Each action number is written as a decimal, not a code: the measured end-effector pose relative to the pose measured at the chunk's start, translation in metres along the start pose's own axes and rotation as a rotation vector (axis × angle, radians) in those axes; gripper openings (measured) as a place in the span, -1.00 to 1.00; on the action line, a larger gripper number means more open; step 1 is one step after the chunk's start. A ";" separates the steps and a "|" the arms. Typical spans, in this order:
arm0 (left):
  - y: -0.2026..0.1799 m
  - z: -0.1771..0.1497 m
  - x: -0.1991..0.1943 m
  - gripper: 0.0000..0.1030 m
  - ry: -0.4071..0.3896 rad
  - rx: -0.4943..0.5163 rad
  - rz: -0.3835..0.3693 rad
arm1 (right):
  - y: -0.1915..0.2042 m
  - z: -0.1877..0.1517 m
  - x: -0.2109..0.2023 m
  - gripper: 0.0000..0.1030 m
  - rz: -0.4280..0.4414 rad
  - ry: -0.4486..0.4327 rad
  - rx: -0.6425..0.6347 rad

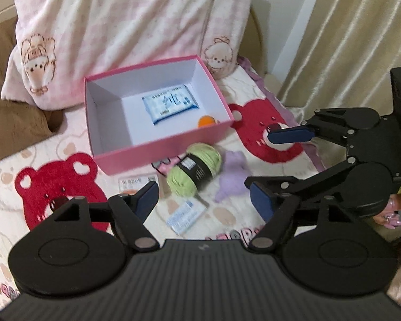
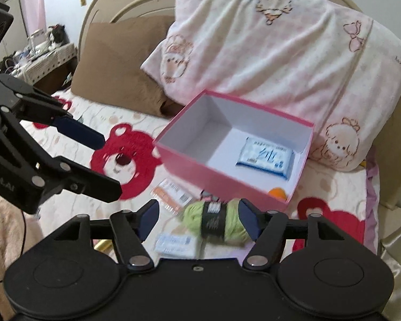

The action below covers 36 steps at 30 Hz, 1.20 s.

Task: Organize objects
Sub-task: 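Withdraw the left tool and move it to the gold-capped foundation bottle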

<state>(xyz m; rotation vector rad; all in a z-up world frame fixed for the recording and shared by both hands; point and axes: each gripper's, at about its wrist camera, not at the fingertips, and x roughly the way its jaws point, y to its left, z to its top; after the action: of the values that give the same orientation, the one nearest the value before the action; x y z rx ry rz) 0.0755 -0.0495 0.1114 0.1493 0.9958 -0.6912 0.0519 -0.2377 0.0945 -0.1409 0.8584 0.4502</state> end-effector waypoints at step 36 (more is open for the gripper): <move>0.142 -0.124 0.111 0.48 0.135 -0.275 -0.055 | 0.107 -0.078 0.163 0.65 0.259 0.181 0.163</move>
<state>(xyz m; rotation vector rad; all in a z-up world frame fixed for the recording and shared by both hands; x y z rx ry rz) 0.1101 0.0618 -0.0738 -0.0734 1.2174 -0.5927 0.0432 -0.1116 -0.0736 0.0821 1.0931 0.6134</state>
